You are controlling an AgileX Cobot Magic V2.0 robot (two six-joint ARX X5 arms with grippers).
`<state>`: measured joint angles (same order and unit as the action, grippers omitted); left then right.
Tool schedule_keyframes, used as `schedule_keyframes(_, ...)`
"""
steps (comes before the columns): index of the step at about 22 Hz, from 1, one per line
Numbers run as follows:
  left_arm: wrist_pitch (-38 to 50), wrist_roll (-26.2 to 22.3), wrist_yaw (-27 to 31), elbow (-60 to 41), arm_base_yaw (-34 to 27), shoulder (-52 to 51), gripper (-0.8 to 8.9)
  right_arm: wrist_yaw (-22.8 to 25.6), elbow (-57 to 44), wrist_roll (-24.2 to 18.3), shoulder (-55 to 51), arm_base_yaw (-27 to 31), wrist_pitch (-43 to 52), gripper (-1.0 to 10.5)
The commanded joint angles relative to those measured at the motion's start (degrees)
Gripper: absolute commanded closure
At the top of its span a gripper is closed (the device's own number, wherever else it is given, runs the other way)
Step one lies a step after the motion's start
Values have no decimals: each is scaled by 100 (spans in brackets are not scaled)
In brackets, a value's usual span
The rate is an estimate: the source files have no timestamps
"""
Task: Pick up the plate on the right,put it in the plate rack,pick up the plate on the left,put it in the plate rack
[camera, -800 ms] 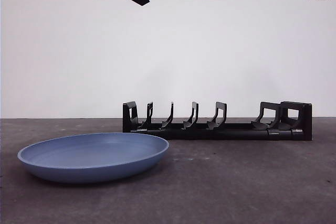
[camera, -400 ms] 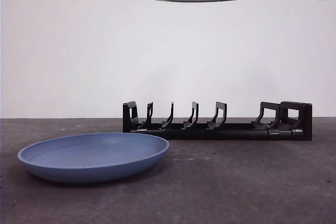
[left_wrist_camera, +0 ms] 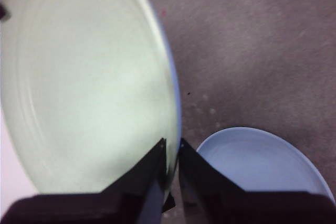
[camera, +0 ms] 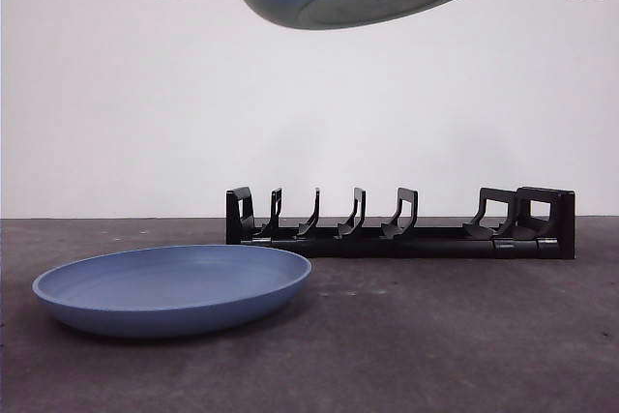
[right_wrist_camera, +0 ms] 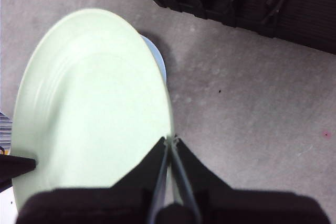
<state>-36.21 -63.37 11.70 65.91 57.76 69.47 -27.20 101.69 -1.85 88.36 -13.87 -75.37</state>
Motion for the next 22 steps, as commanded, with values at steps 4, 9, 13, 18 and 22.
schedule_keyframes(4, 35, 188, 142, -2, -26, -7, 822, -24, 15, 11, -13, -4, -46, 958)
schedule_keyframes(9, 13, 299, 138, -2, -26, -7, 822, -31, 15, 13, -13, -4, 55, 936)
schedule_keyframes(13, -28, 361, 140, -2, -26, -7, 822, -153, 33, 20, -13, -4, 247, 772)
schedule_keyframes(18, -31, 518, 24, -2, -28, -7, 822, -330, 114, 31, -13, -4, 494, 623)
schedule_keyframes(22, -2, 737, -175, -2, -57, -4, 822, -308, 444, 35, -15, 7, 610, 623)
